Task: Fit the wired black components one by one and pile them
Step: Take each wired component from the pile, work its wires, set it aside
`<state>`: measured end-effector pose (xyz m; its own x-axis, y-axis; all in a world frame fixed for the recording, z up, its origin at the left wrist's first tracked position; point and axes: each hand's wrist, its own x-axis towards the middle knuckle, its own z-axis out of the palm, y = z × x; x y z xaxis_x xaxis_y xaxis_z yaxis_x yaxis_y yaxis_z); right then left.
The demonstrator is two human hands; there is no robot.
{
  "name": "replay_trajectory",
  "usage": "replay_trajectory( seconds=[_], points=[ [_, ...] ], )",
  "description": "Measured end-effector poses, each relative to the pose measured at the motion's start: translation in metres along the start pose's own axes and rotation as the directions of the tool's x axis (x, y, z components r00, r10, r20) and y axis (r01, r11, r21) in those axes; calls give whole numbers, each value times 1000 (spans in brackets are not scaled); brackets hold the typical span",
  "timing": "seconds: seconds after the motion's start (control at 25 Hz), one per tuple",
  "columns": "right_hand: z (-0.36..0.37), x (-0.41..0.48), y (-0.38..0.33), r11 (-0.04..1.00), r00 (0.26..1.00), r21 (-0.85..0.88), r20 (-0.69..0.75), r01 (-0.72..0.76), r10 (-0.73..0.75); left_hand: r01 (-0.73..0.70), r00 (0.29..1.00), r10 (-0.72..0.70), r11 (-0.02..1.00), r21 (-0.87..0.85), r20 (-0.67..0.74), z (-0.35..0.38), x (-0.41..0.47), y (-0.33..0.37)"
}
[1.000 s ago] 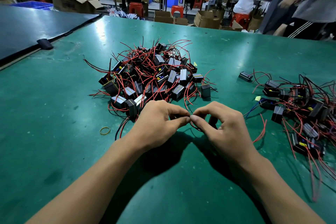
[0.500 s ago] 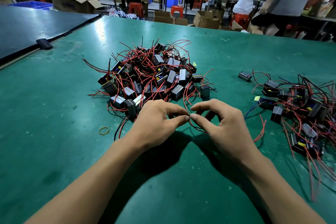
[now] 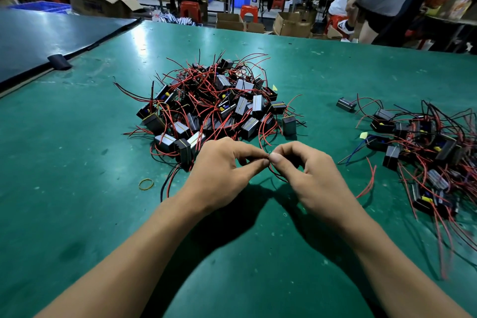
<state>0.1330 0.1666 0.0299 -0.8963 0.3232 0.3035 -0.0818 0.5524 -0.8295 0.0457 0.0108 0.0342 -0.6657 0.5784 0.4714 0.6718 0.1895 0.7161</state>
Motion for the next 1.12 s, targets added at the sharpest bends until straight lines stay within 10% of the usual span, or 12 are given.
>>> replay_trajectory(
  seconds=[0.28, 0.52, 0.68, 1.12],
  points=[
    [-5, 4, 2, 973, 974, 128, 147, -190, 171, -173, 976, 208, 926, 336, -70, 5, -4, 0],
    [-10, -1, 10, 849, 920, -382, 8, 365, -392, 26, 999, -28, 997, 77, 17, 1, 0, -10],
    [-10, -2, 15, 730, 856, -511, 21, 454, -517, 56, 997, -58, 998, 34, 51, 0, 1, -12],
    [2, -1, 11, 937, 964, -304, -144, 173, -225, 37, 999, -34, 995, 95, -37, 6, -2, 1]
  ],
)
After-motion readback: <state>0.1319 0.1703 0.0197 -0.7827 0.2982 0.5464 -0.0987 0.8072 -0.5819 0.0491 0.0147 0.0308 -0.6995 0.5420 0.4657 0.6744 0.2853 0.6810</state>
